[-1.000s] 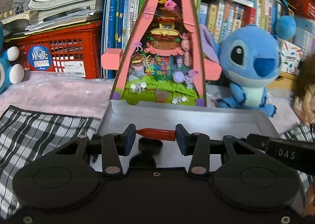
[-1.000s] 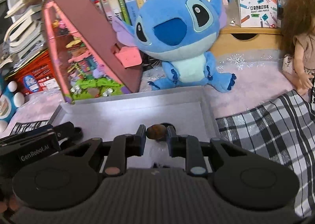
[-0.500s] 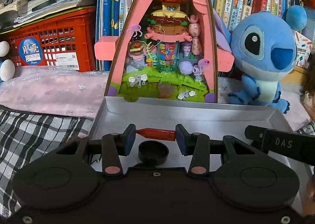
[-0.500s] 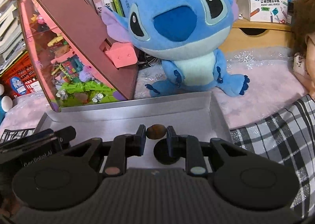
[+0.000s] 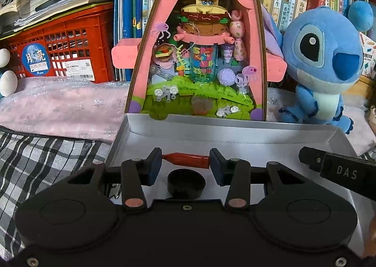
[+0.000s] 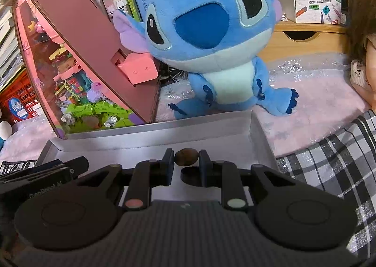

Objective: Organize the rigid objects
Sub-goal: 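Carry the orange stick and brown ball with both tools into the box, then open both tools to drop the orange stick and brown ball in the box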

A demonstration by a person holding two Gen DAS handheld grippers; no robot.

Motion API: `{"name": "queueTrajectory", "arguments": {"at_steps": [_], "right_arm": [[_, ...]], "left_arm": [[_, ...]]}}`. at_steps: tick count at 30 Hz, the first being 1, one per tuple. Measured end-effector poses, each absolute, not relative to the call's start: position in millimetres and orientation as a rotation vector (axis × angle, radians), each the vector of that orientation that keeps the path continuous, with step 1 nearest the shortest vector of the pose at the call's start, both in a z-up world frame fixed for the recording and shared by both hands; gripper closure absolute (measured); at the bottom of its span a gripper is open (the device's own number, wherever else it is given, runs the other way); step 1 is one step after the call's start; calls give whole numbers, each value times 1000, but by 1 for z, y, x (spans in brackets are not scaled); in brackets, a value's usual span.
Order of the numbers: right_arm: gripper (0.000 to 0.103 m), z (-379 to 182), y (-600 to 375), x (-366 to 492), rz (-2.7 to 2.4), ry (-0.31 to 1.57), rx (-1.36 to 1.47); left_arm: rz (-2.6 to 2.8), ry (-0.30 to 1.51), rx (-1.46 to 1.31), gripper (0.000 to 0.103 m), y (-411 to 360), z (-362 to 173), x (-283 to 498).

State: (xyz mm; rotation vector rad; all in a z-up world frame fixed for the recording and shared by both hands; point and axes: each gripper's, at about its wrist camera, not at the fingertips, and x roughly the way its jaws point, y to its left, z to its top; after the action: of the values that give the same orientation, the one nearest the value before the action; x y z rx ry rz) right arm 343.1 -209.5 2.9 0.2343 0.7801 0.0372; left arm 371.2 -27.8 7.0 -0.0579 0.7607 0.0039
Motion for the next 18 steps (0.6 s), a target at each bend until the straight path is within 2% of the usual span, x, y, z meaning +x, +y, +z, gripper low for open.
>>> {"name": "queueTrajectory", "arguments": {"at_steps": [1, 6, 8, 12, 13, 18], "right_arm": [[76, 3, -210, 343, 39, 780, 233], [70, 5, -213, 339, 43, 773, 259], [55, 7, -214, 336, 47, 770, 261], [45, 13, -215, 329, 52, 767, 255], [40, 15, -216, 327, 54, 763, 261], [31, 29, -219, 313, 59, 738, 252]], "left_arm": [[5, 759, -56, 60, -28, 7, 371], [-22, 756, -68, 41, -30, 9, 367], [-35, 750, -68, 34, -32, 12, 363], [-38, 741, -47, 18, -36, 18, 353], [-34, 736, -41, 17, -36, 20, 350], [-27, 727, -40, 16, -30, 31, 334]]}}
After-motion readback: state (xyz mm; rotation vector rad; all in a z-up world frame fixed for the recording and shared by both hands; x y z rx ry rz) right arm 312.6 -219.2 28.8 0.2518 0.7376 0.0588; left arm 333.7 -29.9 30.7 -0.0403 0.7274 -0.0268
